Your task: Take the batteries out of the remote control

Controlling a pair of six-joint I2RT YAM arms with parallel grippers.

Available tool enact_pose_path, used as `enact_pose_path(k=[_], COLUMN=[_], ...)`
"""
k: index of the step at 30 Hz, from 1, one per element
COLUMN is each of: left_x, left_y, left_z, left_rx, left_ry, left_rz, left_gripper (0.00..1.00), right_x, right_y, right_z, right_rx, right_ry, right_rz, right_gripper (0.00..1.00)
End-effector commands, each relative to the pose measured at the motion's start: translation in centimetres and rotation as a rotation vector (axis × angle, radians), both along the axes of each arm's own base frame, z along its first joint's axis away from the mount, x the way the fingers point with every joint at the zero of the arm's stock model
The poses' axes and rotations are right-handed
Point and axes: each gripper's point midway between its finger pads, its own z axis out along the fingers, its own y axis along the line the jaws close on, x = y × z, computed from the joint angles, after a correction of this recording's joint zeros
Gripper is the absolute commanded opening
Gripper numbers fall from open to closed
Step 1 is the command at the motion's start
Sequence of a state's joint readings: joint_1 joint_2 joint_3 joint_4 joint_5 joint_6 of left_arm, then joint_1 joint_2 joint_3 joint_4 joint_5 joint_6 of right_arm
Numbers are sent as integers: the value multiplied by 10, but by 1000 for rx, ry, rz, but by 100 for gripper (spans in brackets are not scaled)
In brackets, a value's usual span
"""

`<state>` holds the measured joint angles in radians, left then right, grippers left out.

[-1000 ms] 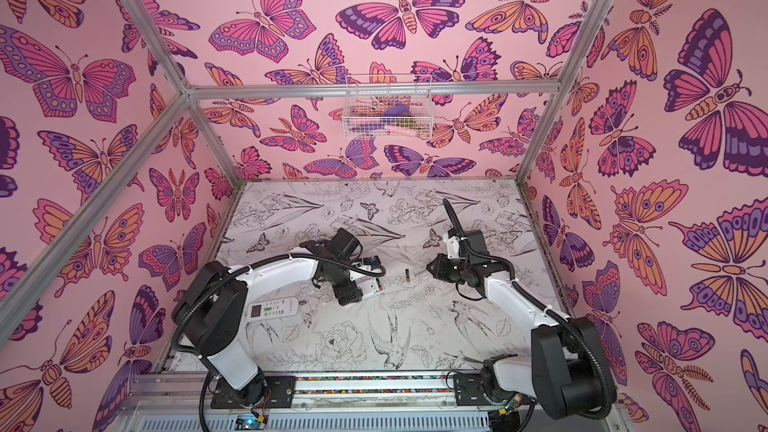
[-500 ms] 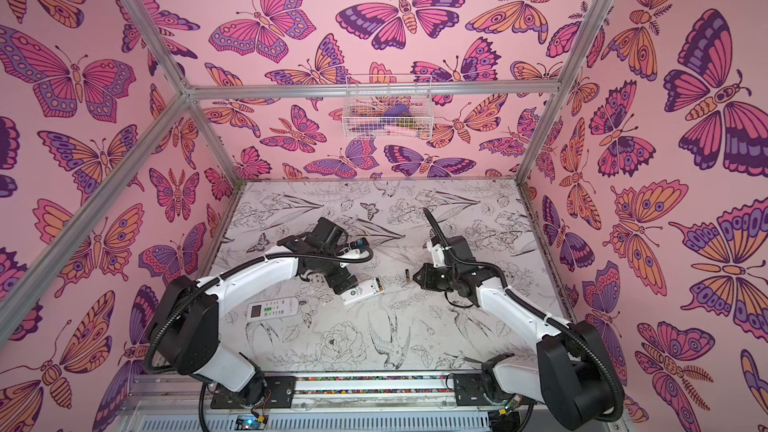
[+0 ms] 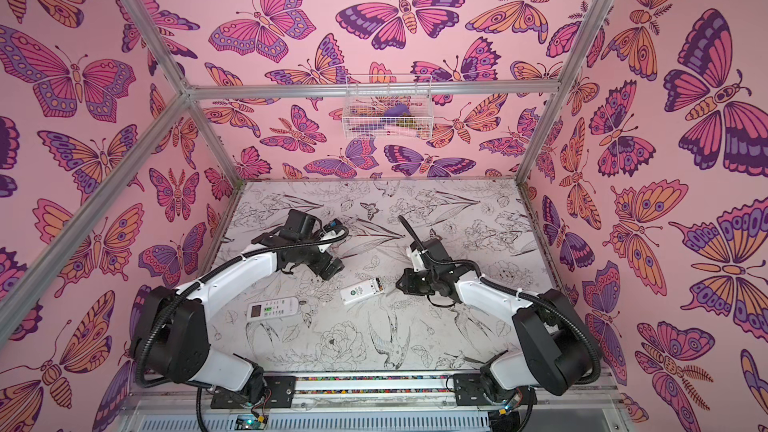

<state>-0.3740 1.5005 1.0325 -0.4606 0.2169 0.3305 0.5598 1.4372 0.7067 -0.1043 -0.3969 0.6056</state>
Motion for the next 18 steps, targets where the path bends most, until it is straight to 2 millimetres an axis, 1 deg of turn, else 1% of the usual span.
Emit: enact_pose_path(k=[1,5,9,12,15,17,18], left_x=[-2,2,3,7,7,7,8], left_y=[7,17,21,28,29,30,31], left_z=[3,7,9,10,10,11,11], left_rx=[-37,-73,-74,-82,-80,-93,-94], left_ry=[-2,11,-3,-2,-7,0,3], left_rz=[29,79,79,116,111,118,126], left_gripper=[100,100,100,100,100,100,100], right_x=[9,15,25,30,35,37,38], right_y=[10,13,12,16,19,23,25], right_z=[3,1,-1,2,3,-5,-4], right_rx=[14,-8,-34,-27,-16,-27,-20], right_ry=[-20,-16,-33,-37,-52,-26,-24], right_rz=[1,9,-8,-6,-10,3,7], right_gripper=[0,0,0,0,0,0,0])
